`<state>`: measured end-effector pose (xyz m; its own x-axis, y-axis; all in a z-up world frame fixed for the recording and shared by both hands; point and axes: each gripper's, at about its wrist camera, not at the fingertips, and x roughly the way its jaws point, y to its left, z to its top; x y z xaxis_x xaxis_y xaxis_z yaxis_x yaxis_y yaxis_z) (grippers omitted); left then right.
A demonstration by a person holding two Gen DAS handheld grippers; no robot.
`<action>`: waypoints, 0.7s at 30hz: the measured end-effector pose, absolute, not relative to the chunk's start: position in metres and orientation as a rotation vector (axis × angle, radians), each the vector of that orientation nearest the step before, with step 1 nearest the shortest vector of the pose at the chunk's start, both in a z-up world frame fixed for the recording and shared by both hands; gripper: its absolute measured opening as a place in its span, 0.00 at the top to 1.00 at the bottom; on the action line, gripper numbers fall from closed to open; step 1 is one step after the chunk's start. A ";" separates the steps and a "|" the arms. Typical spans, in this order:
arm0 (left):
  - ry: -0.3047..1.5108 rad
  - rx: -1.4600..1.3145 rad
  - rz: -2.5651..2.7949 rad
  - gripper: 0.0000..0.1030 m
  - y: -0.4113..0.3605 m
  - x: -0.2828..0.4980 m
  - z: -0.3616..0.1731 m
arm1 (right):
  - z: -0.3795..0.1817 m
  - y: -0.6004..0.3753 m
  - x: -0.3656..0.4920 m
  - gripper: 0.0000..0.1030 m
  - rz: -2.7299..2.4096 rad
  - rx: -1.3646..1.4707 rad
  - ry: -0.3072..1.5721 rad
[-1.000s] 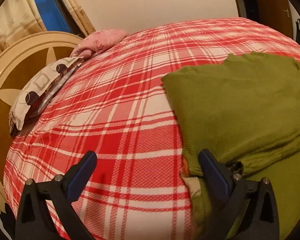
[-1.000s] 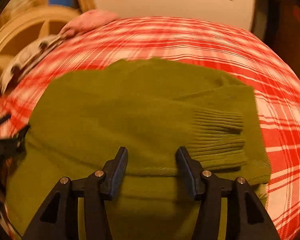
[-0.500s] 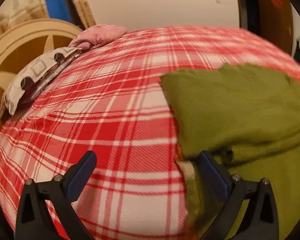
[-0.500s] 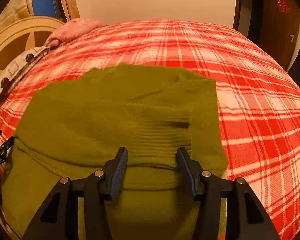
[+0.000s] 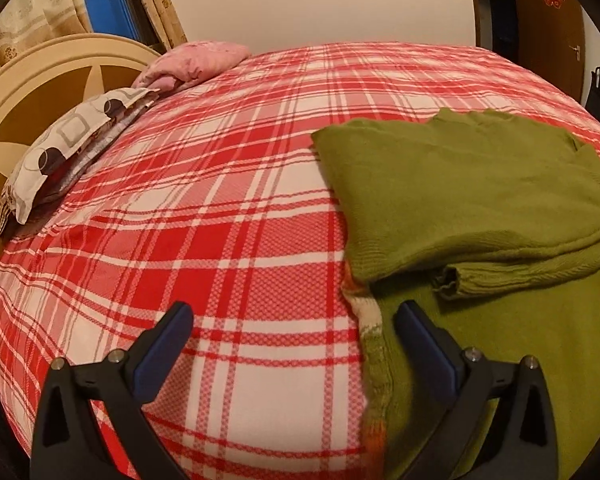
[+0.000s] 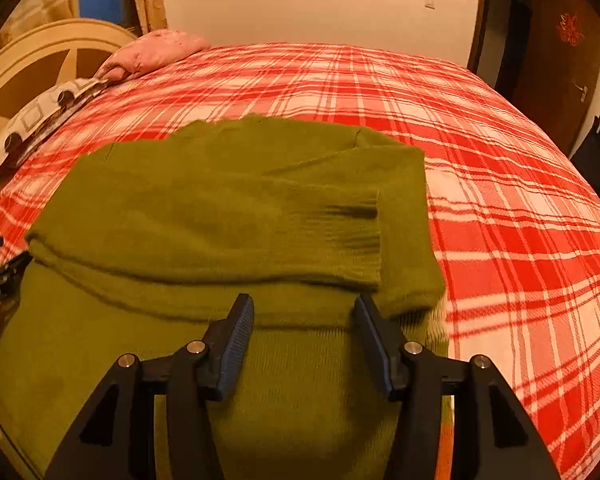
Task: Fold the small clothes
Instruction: 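Move both open grippers to the ribbed hem of the green sweater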
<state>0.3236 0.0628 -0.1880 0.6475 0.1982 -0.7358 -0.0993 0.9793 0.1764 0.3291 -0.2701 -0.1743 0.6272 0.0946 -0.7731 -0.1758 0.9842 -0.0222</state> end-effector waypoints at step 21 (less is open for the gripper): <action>0.855 0.077 0.030 0.00 0.039 0.238 -0.170 | -0.172 -0.289 0.243 0.48 0.153 -0.006 0.917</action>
